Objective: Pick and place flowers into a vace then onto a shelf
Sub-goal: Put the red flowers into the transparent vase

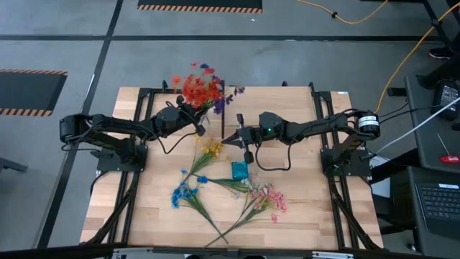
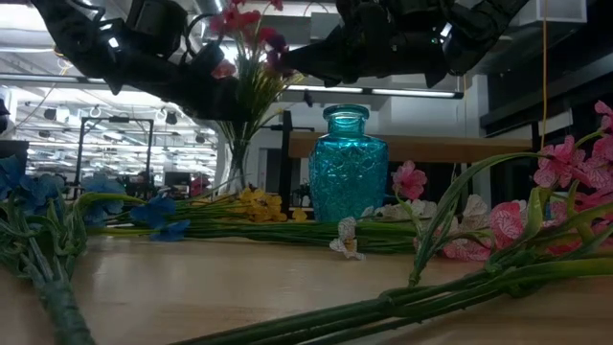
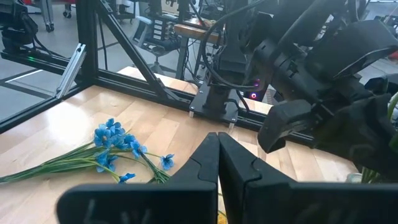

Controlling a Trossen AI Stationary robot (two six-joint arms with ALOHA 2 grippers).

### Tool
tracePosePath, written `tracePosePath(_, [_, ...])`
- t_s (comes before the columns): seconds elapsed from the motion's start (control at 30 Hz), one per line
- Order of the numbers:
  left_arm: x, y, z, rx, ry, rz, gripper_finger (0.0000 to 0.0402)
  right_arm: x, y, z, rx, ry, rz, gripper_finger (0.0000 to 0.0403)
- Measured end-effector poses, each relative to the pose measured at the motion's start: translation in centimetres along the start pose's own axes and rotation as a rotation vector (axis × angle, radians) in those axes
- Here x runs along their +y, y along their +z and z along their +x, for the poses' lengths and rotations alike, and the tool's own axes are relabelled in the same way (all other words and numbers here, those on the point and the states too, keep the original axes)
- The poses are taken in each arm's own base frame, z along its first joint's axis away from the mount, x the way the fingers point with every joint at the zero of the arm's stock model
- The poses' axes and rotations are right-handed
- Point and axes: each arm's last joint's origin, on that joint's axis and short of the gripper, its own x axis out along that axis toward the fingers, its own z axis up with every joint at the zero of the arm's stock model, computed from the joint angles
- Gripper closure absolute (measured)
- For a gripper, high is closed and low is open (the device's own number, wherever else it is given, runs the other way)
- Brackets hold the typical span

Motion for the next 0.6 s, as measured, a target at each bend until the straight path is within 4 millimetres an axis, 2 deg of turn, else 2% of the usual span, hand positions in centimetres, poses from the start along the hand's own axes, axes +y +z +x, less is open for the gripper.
tracePosePath(0.3, [-0.02,-0.02,-0.01,0.002,-0.001,0.005,0.0328,0.0,-0.01,0.0,0.001,0.0,-0.001,0.0399])
tracePosePath(0.6, [0.06,-0.08,-0.22,0.025,-0.001,0.014,0.027,0.03,-0.12,-0.01,0.013,0.003,0.005,0.0399])
